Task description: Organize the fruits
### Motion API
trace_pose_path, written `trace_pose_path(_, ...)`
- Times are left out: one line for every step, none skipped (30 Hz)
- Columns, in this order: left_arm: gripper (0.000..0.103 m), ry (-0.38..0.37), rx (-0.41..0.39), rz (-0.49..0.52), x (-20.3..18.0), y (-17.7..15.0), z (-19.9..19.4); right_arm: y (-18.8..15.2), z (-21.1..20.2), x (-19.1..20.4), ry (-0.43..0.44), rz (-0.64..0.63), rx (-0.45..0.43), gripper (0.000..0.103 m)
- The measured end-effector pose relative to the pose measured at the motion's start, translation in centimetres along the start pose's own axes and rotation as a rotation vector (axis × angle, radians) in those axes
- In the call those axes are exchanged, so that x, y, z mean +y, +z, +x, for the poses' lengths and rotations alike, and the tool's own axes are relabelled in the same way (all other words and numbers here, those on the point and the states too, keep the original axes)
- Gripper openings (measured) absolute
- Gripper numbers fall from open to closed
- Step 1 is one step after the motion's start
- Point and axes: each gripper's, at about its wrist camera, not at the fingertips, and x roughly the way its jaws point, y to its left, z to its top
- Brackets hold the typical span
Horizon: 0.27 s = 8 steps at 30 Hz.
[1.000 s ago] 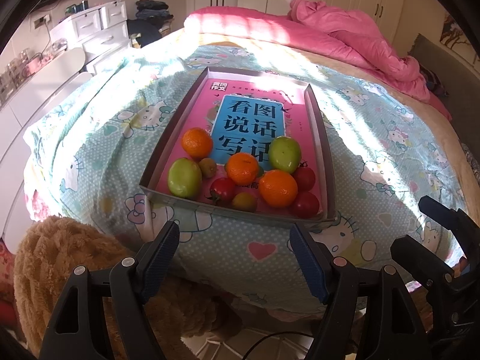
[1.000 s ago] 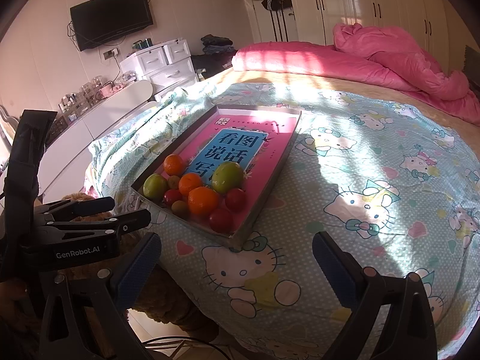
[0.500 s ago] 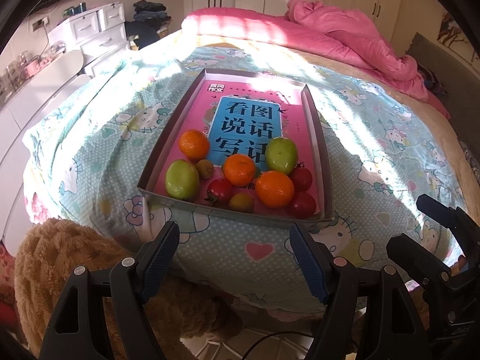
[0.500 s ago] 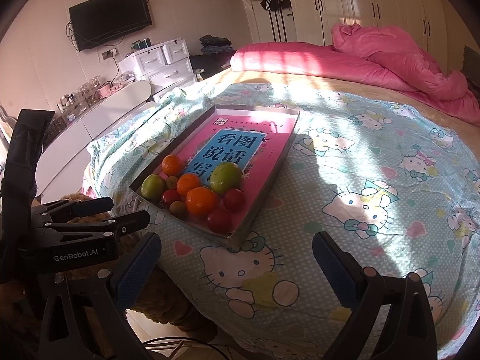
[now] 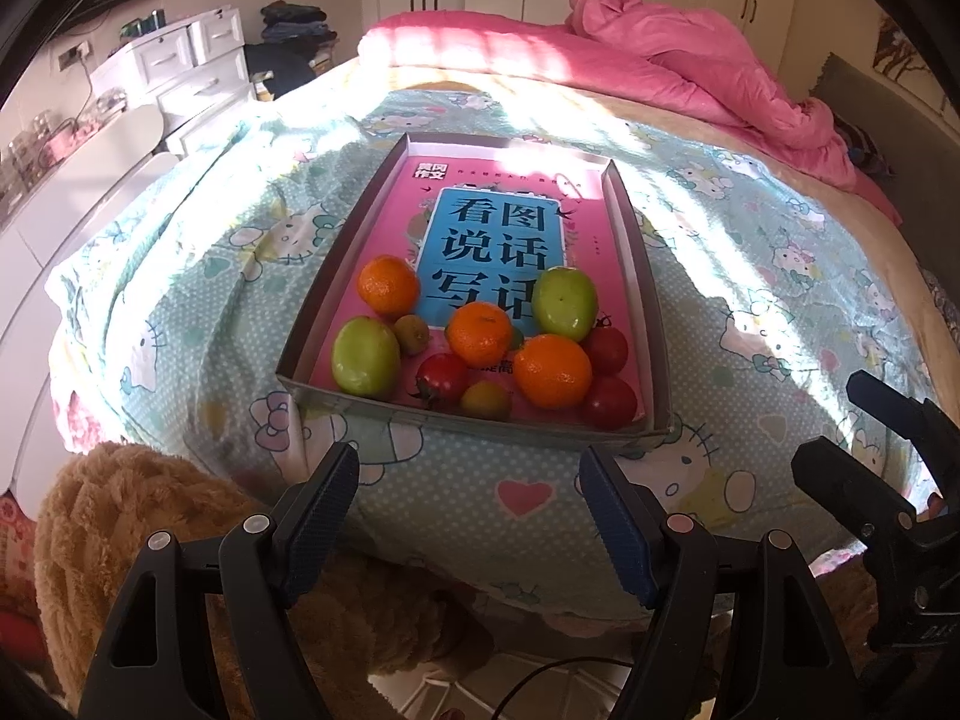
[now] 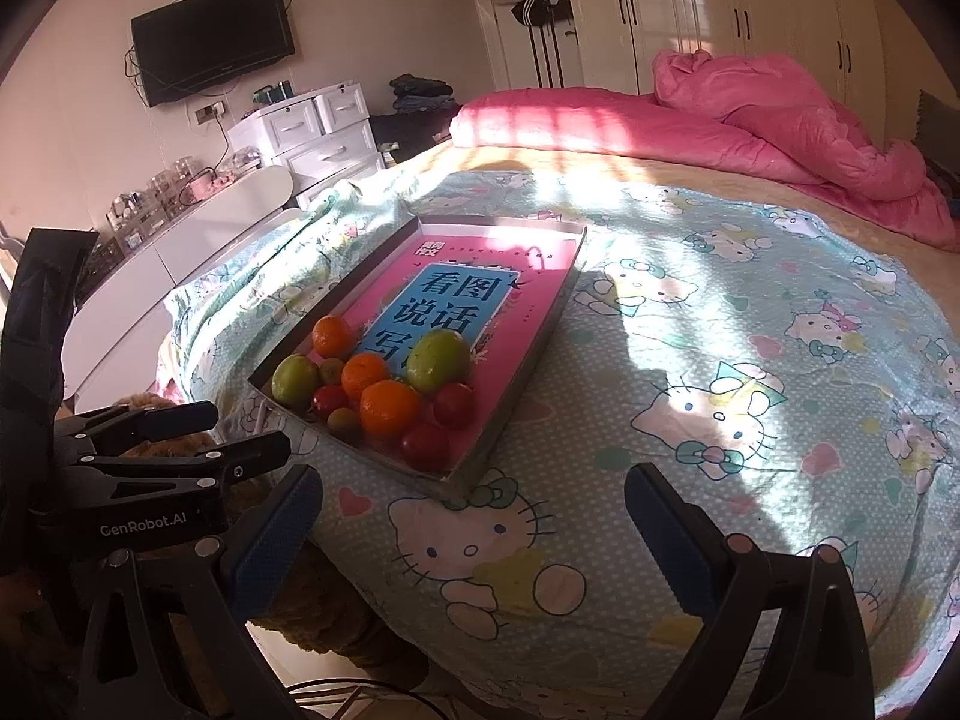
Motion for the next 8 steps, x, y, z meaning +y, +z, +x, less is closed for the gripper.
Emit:
trace_pose_path(0.077, -0.006, 0.006, -0.014, 0.4, 0.1, 0.1, 0.0, 0.0, -0.1, -0.004, 0.003, -0.002, 0.102)
trace_pose_path(0.077, -0.013, 0.010, -0.030, 0.7, 0.2, 0.2, -0.1, 0.0, -0.1, -0.008, 0.005, -0.003, 0.102)
trace_pose_path(0.077, -0.021, 0.013, -0.045, 1.1, 0.4, 0.3, 0.0, 0.0, -0.3, -0.012, 0.008, -0.005, 0.102)
trace_pose_path(0.077, -0.027, 0.016, -0.057, 1.6, 0.7, 0.5, 0.0, 0.0, -0.4, -0.016, 0.011, -0.007, 0.102)
trace_pose_path(0.077, -0.034, 0.021, -0.067, 2.1, 1.0, 0.7, 0.0, 0.0, -0.6, -0.019, 0.017, -0.008, 0.102)
trace_pose_path(0.077, -0.036, 0.021, -0.083, 2.9, 1.6, 1.0, 0.0, -0.1, -0.8, -0.024, 0.023, -0.011, 0.102)
trace_pose_path(0.077, -0.026, 0.011, -0.103, 4.0, 2.3, 1.2, 0.1, -0.1, -1.3, -0.030, 0.031, -0.013, 0.102)
trace_pose_path(0.077, -0.015, 0.002, -0.121, 5.0, 3.0, 1.4, 0.1, -0.1, -1.7, -0.036, 0.040, -0.015, 0.102)
